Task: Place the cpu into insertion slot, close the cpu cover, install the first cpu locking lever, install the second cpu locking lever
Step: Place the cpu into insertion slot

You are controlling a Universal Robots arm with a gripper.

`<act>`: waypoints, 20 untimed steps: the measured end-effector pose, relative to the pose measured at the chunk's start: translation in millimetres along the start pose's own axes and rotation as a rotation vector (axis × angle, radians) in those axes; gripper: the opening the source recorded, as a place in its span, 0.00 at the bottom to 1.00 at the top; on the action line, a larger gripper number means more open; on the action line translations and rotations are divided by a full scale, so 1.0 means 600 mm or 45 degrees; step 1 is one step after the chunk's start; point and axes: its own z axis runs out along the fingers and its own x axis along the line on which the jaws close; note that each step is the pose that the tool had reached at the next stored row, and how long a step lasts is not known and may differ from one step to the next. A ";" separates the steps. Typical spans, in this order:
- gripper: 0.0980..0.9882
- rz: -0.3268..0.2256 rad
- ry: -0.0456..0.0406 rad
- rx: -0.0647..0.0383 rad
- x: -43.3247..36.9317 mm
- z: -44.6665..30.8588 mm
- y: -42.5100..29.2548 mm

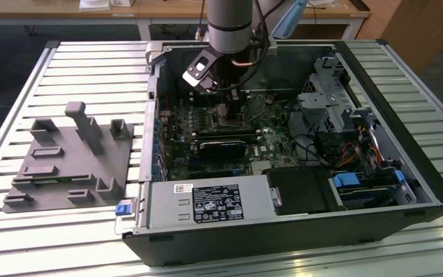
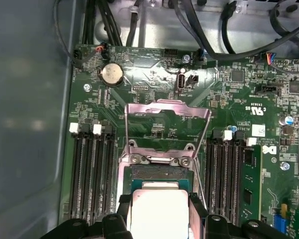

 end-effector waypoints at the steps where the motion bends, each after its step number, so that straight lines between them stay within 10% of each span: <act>1: 0.50 0.001 0.000 0.000 -0.001 0.003 0.000; 20: 0.50 0.014 -0.001 -0.001 -0.004 0.023 0.000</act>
